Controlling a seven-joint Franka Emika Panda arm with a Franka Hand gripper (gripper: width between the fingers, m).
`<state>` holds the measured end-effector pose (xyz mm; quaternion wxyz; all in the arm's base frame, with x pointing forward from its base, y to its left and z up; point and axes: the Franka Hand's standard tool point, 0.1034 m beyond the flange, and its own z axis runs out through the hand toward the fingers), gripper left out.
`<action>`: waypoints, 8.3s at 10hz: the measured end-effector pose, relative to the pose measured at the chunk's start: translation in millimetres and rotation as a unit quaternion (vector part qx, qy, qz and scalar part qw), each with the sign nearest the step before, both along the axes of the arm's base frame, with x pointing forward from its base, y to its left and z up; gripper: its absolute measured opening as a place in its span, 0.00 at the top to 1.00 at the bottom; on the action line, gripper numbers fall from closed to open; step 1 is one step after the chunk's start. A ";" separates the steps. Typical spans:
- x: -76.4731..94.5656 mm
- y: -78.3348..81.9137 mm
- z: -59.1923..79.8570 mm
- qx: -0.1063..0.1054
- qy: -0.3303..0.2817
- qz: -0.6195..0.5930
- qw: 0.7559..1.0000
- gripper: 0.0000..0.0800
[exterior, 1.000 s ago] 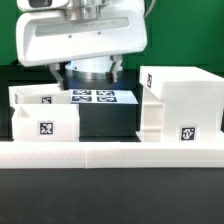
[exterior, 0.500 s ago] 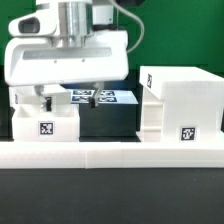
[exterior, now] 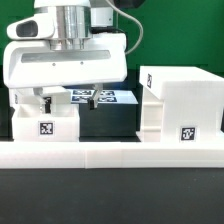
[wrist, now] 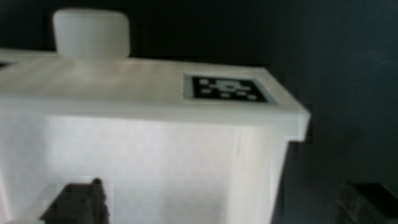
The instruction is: Assemble drawer
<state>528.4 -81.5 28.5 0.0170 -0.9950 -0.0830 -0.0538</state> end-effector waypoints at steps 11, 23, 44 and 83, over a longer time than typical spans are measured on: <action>-7.7 4.9 -23.8 -0.009 0.000 0.006 1.000 0.83; -12.3 12.6 2.2 -0.003 0.016 0.079 0.997 0.95; -9.0 52.0 -8.5 -0.050 0.031 0.583 0.810 0.95; 17.0 43.6 -12.9 -0.030 -0.003 0.608 0.793 0.95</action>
Offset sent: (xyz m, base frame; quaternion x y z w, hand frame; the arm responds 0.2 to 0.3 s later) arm -0.0042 0.0032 -0.0144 -0.0200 0.0095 -0.0010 0.9998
